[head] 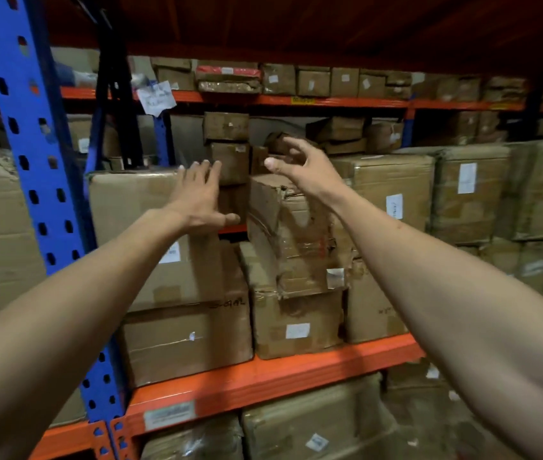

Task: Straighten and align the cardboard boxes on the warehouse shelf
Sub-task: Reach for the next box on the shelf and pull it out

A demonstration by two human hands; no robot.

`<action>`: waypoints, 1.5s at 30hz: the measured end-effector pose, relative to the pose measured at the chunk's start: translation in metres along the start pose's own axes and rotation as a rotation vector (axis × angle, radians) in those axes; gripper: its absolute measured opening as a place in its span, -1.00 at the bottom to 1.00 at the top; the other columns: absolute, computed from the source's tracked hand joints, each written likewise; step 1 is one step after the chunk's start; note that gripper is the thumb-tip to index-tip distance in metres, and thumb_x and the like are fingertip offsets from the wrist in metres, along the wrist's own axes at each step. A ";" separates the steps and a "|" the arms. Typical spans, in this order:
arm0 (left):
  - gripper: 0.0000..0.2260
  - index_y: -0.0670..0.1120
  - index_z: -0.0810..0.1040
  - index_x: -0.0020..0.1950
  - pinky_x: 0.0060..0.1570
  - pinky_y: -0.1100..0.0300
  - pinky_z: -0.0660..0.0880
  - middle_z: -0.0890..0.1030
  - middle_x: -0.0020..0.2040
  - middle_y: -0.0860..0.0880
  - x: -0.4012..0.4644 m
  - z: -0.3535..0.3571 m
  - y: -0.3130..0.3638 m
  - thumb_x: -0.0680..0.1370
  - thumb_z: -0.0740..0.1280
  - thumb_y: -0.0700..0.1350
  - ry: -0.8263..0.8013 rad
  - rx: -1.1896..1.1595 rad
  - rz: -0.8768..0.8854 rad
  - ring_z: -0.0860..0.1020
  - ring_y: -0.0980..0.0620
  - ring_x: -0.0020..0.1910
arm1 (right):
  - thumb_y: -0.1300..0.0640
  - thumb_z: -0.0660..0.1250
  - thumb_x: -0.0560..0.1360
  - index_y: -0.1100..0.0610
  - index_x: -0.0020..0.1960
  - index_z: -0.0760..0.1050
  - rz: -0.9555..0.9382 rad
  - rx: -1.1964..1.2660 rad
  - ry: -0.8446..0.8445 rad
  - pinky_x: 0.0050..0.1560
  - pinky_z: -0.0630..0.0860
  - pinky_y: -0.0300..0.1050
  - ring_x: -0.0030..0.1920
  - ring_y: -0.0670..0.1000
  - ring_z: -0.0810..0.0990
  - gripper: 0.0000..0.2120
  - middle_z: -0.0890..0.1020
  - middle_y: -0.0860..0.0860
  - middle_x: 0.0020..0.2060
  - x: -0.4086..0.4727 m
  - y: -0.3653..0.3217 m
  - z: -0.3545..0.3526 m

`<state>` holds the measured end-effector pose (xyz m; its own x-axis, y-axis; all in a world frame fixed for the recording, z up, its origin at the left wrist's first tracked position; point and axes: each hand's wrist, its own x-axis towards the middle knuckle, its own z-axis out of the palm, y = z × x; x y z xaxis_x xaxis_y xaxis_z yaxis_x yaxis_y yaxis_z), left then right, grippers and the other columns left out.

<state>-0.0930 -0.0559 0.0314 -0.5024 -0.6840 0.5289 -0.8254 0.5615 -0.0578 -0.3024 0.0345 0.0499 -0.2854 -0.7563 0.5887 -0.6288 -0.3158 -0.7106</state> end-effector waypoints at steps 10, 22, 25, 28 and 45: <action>-0.05 0.01 -0.10 0.70 0.58 -0.13 -0.06 -0.10 0.69 -0.16 0.053 -0.001 0.113 0.52 0.33 0.37 -0.158 -0.140 0.011 -0.07 -0.22 0.66 | -0.34 0.11 0.67 0.20 0.66 0.23 0.495 -0.015 0.060 0.55 0.23 0.11 0.61 0.23 0.28 -0.23 0.32 0.17 0.63 -0.022 0.087 -0.082; -0.12 0.08 0.19 0.62 0.42 -0.26 0.34 0.39 0.54 -0.13 0.076 0.027 0.173 0.42 0.43 0.39 -0.229 -0.016 -0.079 0.39 -0.22 0.47 | -0.60 0.27 0.39 0.07 0.66 0.21 0.991 0.619 -0.222 0.45 0.22 0.61 0.53 0.38 0.35 0.07 0.33 0.26 0.58 -0.058 0.184 -0.049; -0.13 0.06 0.20 0.62 0.43 -0.29 0.32 0.39 0.53 -0.14 0.076 0.026 0.174 0.43 0.43 0.38 -0.238 -0.013 -0.073 0.39 -0.22 0.47 | -0.60 0.25 0.41 0.15 0.60 0.34 1.064 0.741 -0.249 0.48 0.12 0.61 0.53 0.39 0.35 0.05 0.44 0.28 0.49 -0.066 0.193 -0.042; -0.13 0.03 0.24 0.59 0.40 -0.24 0.37 0.43 0.51 -0.15 0.075 0.027 0.168 0.42 0.41 0.42 -0.217 0.007 -0.069 0.42 -0.23 0.44 | -0.57 0.40 0.31 0.13 0.51 0.47 1.060 0.965 -0.215 0.44 0.22 0.62 0.44 0.40 0.48 0.03 0.57 0.32 0.37 -0.069 0.203 -0.021; -0.73 -0.05 0.66 0.29 0.18 0.14 0.47 0.66 0.18 -0.03 0.023 0.038 0.092 0.61 0.37 -0.07 0.112 -0.589 -0.331 0.58 0.01 0.22 | 0.11 0.60 0.49 0.24 0.42 0.40 0.755 0.715 0.137 -0.49 0.59 -0.08 -0.22 0.09 0.65 -0.39 0.67 0.14 0.01 -0.012 0.139 -0.026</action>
<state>-0.1904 -0.0378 0.0065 -0.1917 -0.8291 0.5252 -0.6374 0.5121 0.5757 -0.4051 0.0142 -0.0459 -0.5331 -0.8406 -0.0959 0.3080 -0.0872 -0.9474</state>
